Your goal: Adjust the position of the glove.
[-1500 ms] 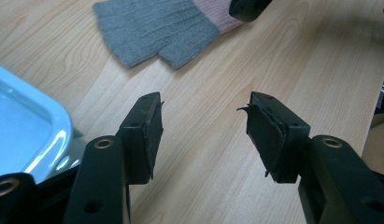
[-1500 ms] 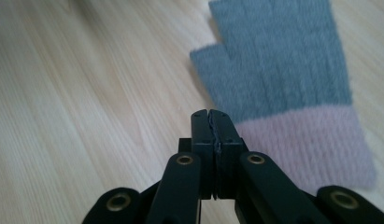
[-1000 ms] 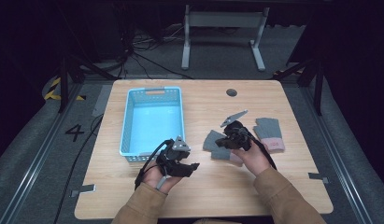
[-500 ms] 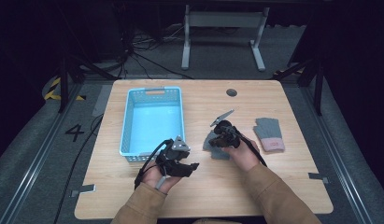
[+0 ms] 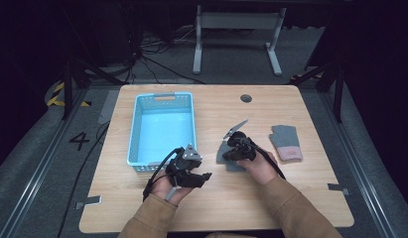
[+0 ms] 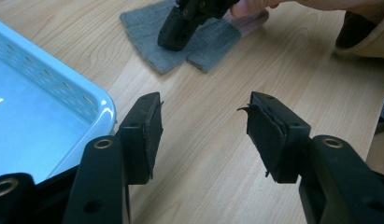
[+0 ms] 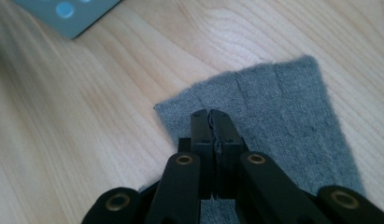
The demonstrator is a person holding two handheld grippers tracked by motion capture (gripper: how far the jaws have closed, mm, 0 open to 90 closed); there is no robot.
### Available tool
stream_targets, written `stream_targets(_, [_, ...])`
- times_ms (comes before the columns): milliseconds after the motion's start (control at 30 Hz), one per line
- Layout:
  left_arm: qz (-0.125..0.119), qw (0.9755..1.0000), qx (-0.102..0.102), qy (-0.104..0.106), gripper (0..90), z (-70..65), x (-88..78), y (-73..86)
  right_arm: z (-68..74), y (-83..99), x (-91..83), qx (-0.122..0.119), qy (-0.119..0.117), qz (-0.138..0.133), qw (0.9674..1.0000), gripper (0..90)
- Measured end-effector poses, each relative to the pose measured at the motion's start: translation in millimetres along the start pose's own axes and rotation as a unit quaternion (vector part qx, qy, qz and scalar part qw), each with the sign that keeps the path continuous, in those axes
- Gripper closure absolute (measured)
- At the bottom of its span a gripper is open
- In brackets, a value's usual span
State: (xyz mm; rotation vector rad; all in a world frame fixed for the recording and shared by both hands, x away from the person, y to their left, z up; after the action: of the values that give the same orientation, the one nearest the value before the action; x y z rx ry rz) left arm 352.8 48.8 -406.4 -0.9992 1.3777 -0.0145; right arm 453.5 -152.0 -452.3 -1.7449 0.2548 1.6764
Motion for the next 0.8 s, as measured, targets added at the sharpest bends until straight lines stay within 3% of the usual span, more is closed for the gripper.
stream_targets(167, [0.0, 1.0, 0.001, 0.001, 45.8, -0.5, 1.7, -1.3, 2.0, 10.2, -2.9, 0.002, -0.015, 0.0, 0.9999, 88.9])
stream_targets(600, [0.002, 0.9999, 0.013, 0.003, 45.8, -3.3, 5.5, -8.4, 7.4, 29.9, -9.2, 0.0, -0.027, 0.0, 0.9996, 88.9])
stream_targets(800, [0.002, 0.9999, 0.016, 0.003, 45.8, -3.0, 5.6, -9.5, 12.8, 31.5, -18.1, -0.012, -0.004, -0.023, 0.9997, 87.1])
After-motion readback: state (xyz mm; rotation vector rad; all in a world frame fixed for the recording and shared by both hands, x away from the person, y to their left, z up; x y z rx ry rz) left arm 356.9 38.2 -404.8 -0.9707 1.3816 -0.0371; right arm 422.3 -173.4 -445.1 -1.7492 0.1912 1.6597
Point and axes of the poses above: each handheld gripper's, and its own axes: x roughly forward along the jaws, y roughly out of its underside, z roughly to its left, the point moved 2 cm from there along x, roughly forward along the jaws, and after that the axes turned 8 degrees about z, right-handed, at the moved point
